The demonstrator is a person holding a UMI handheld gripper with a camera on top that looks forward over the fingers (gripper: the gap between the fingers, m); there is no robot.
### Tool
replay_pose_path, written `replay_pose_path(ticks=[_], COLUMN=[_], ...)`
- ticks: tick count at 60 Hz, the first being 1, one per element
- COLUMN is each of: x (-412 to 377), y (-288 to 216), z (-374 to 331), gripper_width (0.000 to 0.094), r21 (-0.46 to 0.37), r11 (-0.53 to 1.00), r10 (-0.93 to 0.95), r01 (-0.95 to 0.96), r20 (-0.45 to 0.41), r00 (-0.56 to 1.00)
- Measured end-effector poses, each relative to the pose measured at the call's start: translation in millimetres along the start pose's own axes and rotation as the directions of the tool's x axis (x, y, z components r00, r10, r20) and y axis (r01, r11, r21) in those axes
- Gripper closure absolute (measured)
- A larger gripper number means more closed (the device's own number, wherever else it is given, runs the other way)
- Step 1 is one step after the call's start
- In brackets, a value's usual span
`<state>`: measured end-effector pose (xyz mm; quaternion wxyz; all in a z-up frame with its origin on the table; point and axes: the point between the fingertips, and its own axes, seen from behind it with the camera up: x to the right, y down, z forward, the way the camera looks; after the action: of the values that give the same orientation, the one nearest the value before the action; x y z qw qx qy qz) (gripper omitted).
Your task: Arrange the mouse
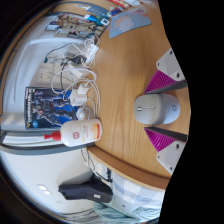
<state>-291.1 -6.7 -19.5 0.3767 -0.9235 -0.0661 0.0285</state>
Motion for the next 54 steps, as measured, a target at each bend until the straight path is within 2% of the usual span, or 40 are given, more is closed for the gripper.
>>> replay_pose_path(ticks=[4, 5, 9, 13, 17, 22, 29, 33, 37, 47, 54], x=[0, 0, 0, 2, 1, 1, 1, -1, 4, 75, 157], y=[0, 0, 1, -2, -3, -4, -6, -22, -57, -153, -205], z=[0, 0, 0, -1, -1, 1, 3, -9, -33, -108, -158], gripper_width=[0.0368, 0.0412, 0.0438, 0.0547, 0.0614, 0.062, 0.062, 0.062, 0.0618, 0.062, 0.062], r21=[0.003, 0.003, 0.003, 0.021, 0.044, 0.052, 0.019, 0.044, 0.111, 0.265, 0.358], r11=[1.0, 1.0, 1.0, 1.0, 0.999, 0.998, 0.997, 0.995, 0.991, 0.959, 0.927], r10=[-0.005, -0.004, -0.006, -0.021, -0.019, -0.02, -0.07, -0.088, -0.082, -0.114, -0.116], r01=[0.005, 0.004, 0.006, 0.022, 0.02, 0.02, 0.069, 0.086, 0.073, 0.098, 0.109], r20=[0.003, 0.003, -0.001, -0.012, -0.013, 0.003, 0.021, 0.056, 0.085, 0.044, -0.002], r00=[1.0, 1.0, 1.0, 1.0, 1.0, 1.0, 0.997, 0.995, 0.993, 0.993, 0.993])
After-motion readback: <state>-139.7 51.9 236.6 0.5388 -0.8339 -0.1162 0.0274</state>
